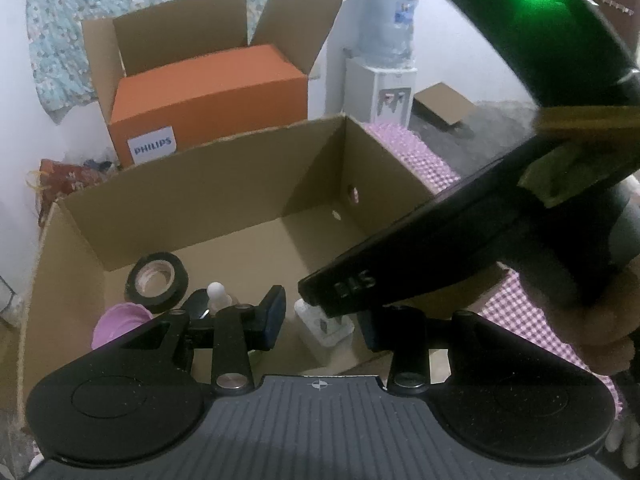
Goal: Organize rigid objects
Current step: 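Lower the adapter into the box and open the right tool, then move the right tool to the gold-lidded round jar, then close the right tool around the gold-lidded jar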
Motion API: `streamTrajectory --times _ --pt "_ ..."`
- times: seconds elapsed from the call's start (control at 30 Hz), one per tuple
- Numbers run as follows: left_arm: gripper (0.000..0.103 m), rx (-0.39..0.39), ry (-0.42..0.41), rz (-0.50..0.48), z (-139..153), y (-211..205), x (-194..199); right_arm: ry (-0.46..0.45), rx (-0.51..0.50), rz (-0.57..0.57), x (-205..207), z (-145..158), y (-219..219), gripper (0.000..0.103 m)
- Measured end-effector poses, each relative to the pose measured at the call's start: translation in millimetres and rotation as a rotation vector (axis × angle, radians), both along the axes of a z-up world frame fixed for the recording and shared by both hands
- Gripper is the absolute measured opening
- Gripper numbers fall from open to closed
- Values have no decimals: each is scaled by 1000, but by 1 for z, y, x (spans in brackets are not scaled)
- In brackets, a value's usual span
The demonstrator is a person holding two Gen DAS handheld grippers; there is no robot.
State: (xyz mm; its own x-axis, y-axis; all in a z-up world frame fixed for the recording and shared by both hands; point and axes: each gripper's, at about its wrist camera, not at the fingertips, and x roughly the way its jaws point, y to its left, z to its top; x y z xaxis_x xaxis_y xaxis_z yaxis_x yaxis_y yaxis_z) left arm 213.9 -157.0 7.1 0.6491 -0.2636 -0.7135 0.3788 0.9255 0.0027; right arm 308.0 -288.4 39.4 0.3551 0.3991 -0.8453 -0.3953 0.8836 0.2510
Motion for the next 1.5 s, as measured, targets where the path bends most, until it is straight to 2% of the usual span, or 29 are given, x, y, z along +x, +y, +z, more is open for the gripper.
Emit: streamTrajectory --times 0.27,0.3,0.37,0.4,0.63,0.83,1.07,1.3,1.5 --pt "39 -64 -49 10 29 17 -38 -105 139 -87 -54 48 -30 32" --pt "39 -70 -47 16 31 20 -44 -126 147 -99 -64 54 -33 34" --pt "39 -86 -43 21 33 26 -57 -168 169 -119 -84 62 -37 52" --pt "39 -90 -44 22 34 30 -62 -183 186 -131 -95 65 -40 55" --pt "39 -83 -66 27 33 50 -105 -209 270 -178 -151 67 -42 55" --pt "39 -53 -63 44 24 69 -136 -167 357 -192 -177 55 -32 55" --pt "39 -34 -40 114 3 95 -148 -136 409 -149 -193 45 -13 55" --pt "39 9 -41 168 -25 107 -140 -64 405 -101 -179 28 18 55" --pt "39 0 -7 189 -44 115 -123 -6 384 -87 -156 3 44 55"
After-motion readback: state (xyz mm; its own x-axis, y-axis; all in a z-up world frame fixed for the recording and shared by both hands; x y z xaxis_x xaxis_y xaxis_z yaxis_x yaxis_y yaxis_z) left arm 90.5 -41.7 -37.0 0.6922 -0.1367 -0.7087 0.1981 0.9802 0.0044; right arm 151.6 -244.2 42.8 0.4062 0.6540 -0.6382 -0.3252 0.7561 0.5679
